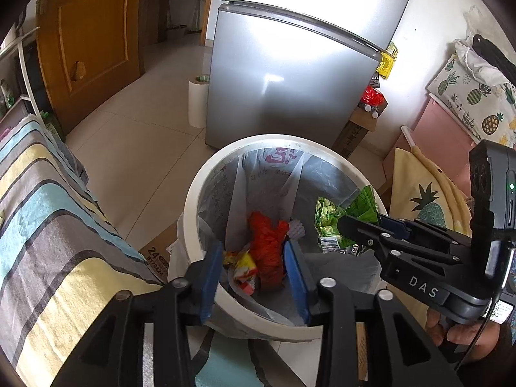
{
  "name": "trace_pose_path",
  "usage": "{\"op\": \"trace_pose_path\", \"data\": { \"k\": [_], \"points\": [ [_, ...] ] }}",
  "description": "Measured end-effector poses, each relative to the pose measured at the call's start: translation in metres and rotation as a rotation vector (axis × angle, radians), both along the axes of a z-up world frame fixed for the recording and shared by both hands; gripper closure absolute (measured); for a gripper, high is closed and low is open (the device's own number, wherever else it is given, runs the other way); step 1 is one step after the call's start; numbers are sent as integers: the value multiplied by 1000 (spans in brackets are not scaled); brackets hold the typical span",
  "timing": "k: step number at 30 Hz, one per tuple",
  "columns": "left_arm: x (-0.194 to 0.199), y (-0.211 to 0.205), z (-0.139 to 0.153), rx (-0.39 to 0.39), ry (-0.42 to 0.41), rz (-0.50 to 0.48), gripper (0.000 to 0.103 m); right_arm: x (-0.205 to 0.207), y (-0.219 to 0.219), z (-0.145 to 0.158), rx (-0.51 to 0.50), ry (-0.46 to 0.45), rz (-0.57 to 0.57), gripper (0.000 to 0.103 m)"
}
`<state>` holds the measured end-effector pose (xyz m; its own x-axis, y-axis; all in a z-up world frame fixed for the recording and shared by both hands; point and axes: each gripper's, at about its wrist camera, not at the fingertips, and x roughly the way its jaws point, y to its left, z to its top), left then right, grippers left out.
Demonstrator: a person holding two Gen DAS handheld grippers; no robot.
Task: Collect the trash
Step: 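Open both grippers over the bin to drop the wrappers, then move both grippers back over the table toward the sachet and plastic bag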
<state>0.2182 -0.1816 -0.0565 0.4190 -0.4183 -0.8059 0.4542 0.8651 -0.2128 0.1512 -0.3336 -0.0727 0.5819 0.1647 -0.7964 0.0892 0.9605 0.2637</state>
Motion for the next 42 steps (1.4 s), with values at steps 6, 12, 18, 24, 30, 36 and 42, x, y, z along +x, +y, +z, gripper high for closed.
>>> {"op": "trace_pose_path", "data": {
  "k": [6, 12, 18, 24, 30, 36, 42],
  "points": [
    [-1, 9, 3, -16, -2, 16, 56, -1, 2, -2, -8, 4, -7, 65],
    [-5, 26, 14, -17, -39, 47, 56, -3, 6, 6, -12, -17, -6, 61],
    [-13, 56, 28, -12, -83, 103, 56, -5, 21, 19, -3, -56, -5, 61],
    [-20, 100, 39, -23, -110, 195, 56, -3, 48, 32, 9, -87, 37, 61],
    [-27, 147, 46, -27, -132, 288, 55, 2, 78, 40, 24, -109, 71, 61],
    [-35, 191, 51, -27, -154, 371, 55, 9, 112, 47, 22, -127, 126, 61],
    [-42, 236, 56, -24, -175, 458, 54, 18, 153, 55, 21, -142, 194, 61]
  ]
}}
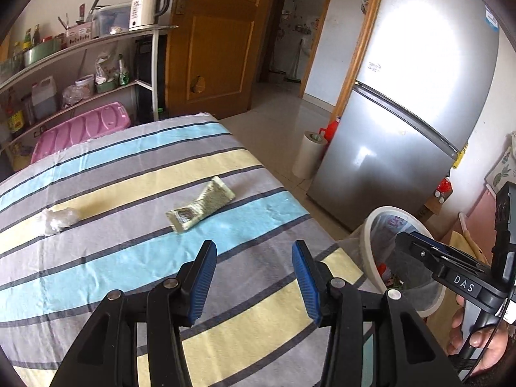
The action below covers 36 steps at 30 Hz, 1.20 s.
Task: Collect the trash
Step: 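Move both grippers back over the table toward the sachet and plastic bag, then grasp the pale green printed sachet with the right gripper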
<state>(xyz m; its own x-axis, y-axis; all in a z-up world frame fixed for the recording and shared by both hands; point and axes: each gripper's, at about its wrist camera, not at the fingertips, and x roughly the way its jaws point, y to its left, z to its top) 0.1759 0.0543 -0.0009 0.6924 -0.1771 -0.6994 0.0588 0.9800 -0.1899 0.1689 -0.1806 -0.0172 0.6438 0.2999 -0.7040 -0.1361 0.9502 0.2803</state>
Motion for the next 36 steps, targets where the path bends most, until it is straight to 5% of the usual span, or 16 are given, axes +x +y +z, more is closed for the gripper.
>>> {"op": "trace_pose_path", "data": {
  "k": [22, 36],
  "points": [
    [-9, 165, -1, 6, 5, 255, 51, 59, 164, -2, -39, 60, 256, 61],
    [9, 216, -18, -4, 48, 305, 48, 102, 211, -33, 2, 186, 254, 61]
  ]
}}
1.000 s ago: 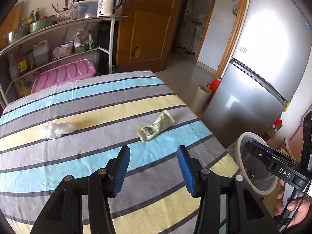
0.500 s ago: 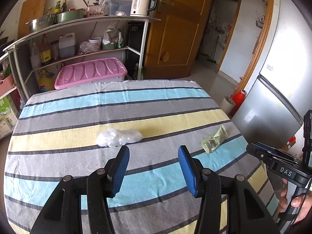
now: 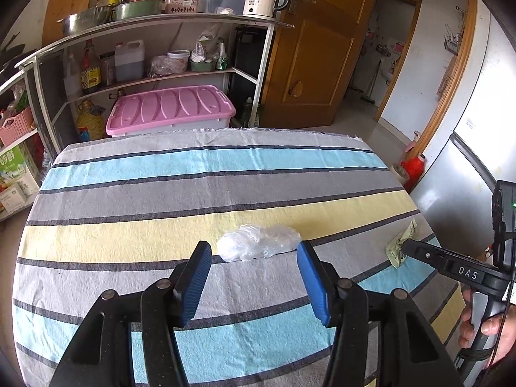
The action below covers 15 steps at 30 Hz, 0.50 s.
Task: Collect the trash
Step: 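Grasp the pale green printed sachet with the right gripper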
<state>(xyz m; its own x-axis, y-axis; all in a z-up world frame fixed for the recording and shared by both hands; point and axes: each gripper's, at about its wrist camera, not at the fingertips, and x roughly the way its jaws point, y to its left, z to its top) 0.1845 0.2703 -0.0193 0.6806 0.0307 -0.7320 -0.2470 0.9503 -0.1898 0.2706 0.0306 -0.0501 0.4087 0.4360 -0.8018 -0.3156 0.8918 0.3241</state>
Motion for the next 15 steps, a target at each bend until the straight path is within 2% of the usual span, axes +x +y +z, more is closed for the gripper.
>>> {"op": "trace_pose_path", "data": {
  "k": [7, 15],
  "points": [
    [9, 10, -10, -20, 17, 7, 47, 10, 17, -3, -6, -35, 25, 61],
    [23, 7, -19, -35, 23, -16, 46, 4, 47, -4, -94, -132, 99, 61]
  ]
}}
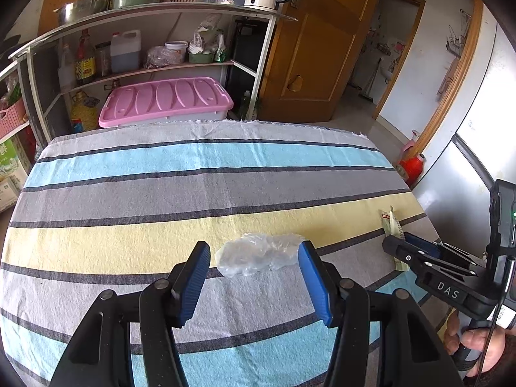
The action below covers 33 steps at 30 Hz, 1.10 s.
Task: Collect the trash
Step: 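Grasp the pale green printed sachet with the right gripper, then grasp the clear plastic bag with the left gripper while the right gripper holds the sachet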
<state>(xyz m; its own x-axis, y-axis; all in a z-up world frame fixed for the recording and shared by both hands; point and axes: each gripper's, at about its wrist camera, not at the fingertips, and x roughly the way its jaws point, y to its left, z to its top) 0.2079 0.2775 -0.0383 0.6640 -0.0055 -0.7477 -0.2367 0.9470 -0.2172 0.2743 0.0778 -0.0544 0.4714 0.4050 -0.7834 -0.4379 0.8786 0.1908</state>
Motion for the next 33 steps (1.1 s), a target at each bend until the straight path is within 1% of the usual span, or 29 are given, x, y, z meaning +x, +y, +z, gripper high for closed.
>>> {"op": "trace_pose_path", "data": {
  "k": [1, 2, 7, 14, 16, 18, 22, 23, 25, 29, 30, 33],
  "points": [
    [2, -3, 0, 3, 4, -7, 46, -1, 2, -1, -9, -10, 4, 65],
    [4, -4, -2, 8, 6, -11, 46, -2, 4, -1, -19, -18, 9, 72],
    [12, -6, -7, 11, 15, -9, 45, -6, 8, -3, -19, -39, 29, 73],
    [22, -5, -14, 2, 24, 9, 44, -7, 5, -3, 15, -27, 31, 73],
    [23, -9, -15, 15, 23, 2, 44, -7, 5, -3, 19, -25, 32, 74],
    [23, -13, -16, 31, 21, -3, 44, -7, 4, -3, 25, -21, 33, 77],
    [23, -23, -18, 57, 22, -8, 45, -5, 2, -4, 43, -13, 30, 78],
    [23, -26, -18, 66, 19, -16, 46, -5, 1, -4, 46, -12, 30, 78],
    [24, -30, -17, 73, 16, -39, 59, -5, 1, -4, 50, -10, 29, 79],
    [25, -34, -17, 67, 12, -60, 67, -5, 1, -4, 54, -8, 28, 79],
    [25, -33, -17, 60, 11, -62, 72, -5, 1, -4, 57, -8, 28, 79],
    [25, -35, -16, 64, 8, -69, 75, -5, 0, -4, 61, -6, 26, 79]
  ]
}}
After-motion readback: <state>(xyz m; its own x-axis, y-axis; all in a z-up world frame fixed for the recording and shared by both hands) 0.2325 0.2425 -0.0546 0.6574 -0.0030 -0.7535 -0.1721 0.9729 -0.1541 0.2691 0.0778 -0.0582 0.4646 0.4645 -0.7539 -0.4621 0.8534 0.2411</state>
